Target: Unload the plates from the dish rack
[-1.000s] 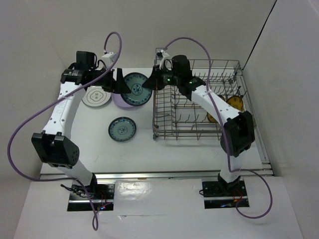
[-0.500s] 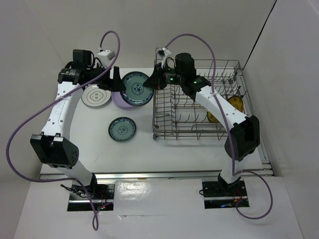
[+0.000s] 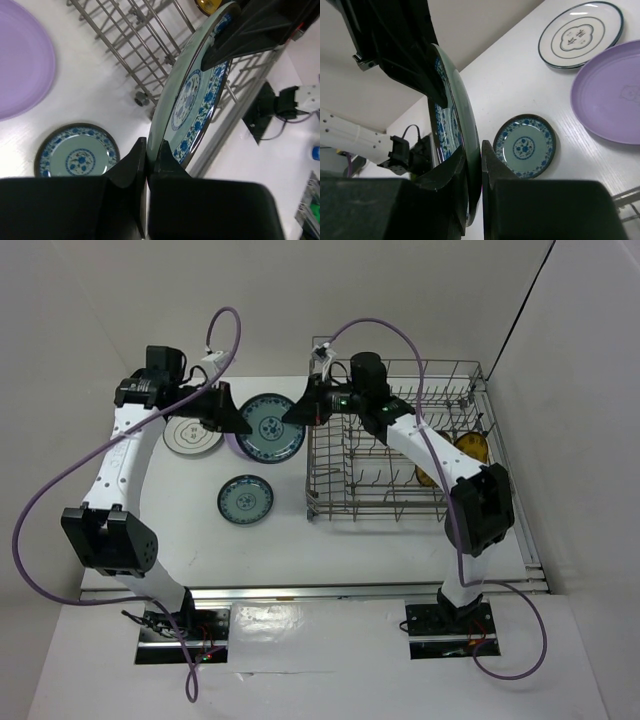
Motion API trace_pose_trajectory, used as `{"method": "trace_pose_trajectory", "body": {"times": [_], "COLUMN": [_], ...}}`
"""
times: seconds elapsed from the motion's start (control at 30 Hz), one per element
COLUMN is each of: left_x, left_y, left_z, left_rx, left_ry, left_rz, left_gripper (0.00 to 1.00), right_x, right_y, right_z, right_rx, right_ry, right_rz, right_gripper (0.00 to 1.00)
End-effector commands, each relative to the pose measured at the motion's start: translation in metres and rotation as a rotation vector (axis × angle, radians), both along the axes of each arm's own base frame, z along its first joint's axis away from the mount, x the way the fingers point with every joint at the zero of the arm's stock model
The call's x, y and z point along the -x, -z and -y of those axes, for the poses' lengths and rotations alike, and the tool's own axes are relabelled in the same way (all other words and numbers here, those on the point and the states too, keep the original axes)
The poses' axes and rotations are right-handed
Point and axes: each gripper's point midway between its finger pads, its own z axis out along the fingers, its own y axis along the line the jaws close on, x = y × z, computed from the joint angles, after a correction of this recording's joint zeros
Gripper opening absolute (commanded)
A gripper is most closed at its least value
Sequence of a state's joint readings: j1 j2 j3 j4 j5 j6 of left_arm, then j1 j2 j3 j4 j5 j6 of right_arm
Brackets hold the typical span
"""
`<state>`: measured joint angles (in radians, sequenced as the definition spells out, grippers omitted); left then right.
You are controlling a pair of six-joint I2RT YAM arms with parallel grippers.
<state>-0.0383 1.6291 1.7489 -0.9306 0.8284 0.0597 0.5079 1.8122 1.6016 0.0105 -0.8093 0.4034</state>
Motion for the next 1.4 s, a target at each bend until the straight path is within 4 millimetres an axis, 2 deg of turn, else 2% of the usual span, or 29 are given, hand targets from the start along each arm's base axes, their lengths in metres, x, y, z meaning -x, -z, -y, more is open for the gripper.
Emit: {"method": "trace_pose_trajectory", "body": {"times": [0.0,0.13,0.23,0.27,0.37,0.43,0.53,0.57,0.63,0.67,0.7,0.77,0.8,0.87,0.97,1.0,1.03,1.07,1.1,1.3,1.37], "left_x": [0.011,0.008,0.013,0.017,0.021,0.025,0.028,0.026,0.024,0.026,0.024,0.028,0.032,0.033,0.038,0.042,0.040,0.039,0.040,0.039,0.040], "left_y": [-0.008,-0.009,0.002,0.012,0.031,0.051,0.065,0.067,0.072,0.076,0.084,0.113,0.116,0.142,0.168,0.176,0.176,0.187,0.190,0.212,0.220], "left_z": [-0.001,-0.023,-0.036,-0.041,-0.049,-0.055,-0.063,-0.069,-0.076,-0.080,-0.083,-0.097,-0.096,-0.106,-0.112,-0.113,-0.113,-0.114,-0.114,-0.112,-0.108], "left_rx": [0.036,0.032,0.020,0.019,0.018,0.008,0.014,0.008,-0.012,-0.018,-0.035,-0.132,-0.131,-0.191,-0.228,-0.235,-0.237,-0.237,-0.236,-0.219,-0.207], "left_ry": [0.062,0.003,-0.033,-0.043,-0.060,-0.082,-0.107,-0.127,-0.142,-0.157,-0.153,-0.158,-0.156,-0.161,-0.156,-0.155,-0.157,-0.147,-0.145,-0.132,-0.123], "left_rz": [-0.009,-0.010,-0.045,-0.068,-0.117,-0.171,-0.210,-0.211,-0.213,-0.234,-0.241,-0.312,-0.332,-0.393,-0.473,-0.500,-0.488,-0.504,-0.516,-0.583,-0.617], "left_gripper": [0.00,0.00,0.00,0.00,0.00,0.00,0.00,0.00,0.00,0.00,0.00,0.00,0.00,0.00,0.00,0.00,0.00,0.00,0.00,0.00,0.01], "right_x": [0.019,0.020,0.020,0.017,0.013,0.002,-0.009,-0.012,-0.018,-0.024,-0.026,-0.029,-0.029,-0.035,-0.041,-0.039,-0.038,-0.043,-0.040,-0.041,-0.039], "right_y": [-0.041,-0.039,-0.027,-0.014,-0.001,0.012,0.027,0.033,0.027,0.031,0.029,0.010,0.007,-0.008,-0.038,-0.059,-0.064,-0.069,-0.085,-0.098,-0.098], "right_z": [-0.017,-0.022,-0.027,-0.029,-0.035,-0.039,-0.043,-0.042,-0.040,-0.038,-0.037,-0.029,-0.027,-0.017,0.009,0.021,0.025,0.036,0.047,0.078,0.079], "right_rx": [-0.103,-0.081,-0.053,-0.033,-0.002,0.023,0.070,0.093,0.107,0.124,0.135,0.147,0.154,0.161,0.151,0.129,0.134,0.141,0.136,0.180,0.184], "right_ry": [-0.113,-0.126,-0.137,-0.136,-0.139,-0.117,-0.102,-0.082,-0.052,-0.021,-0.007,0.047,0.063,0.107,0.189,0.210,0.232,0.276,0.301,0.415,0.413], "right_rz": [0.079,0.079,0.055,0.017,-0.009,-0.031,-0.070,-0.086,-0.055,-0.051,-0.045,0.006,0.005,0.046,0.083,0.115,0.134,0.157,0.199,0.249,0.257], "right_gripper": [0.00,0.00,0.10,0.11,0.31,0.43,0.45,0.52,0.59,0.63,0.65,0.67,0.67,0.67,0.68,0.68,0.70,0.71,0.71,0.74,0.74]}}
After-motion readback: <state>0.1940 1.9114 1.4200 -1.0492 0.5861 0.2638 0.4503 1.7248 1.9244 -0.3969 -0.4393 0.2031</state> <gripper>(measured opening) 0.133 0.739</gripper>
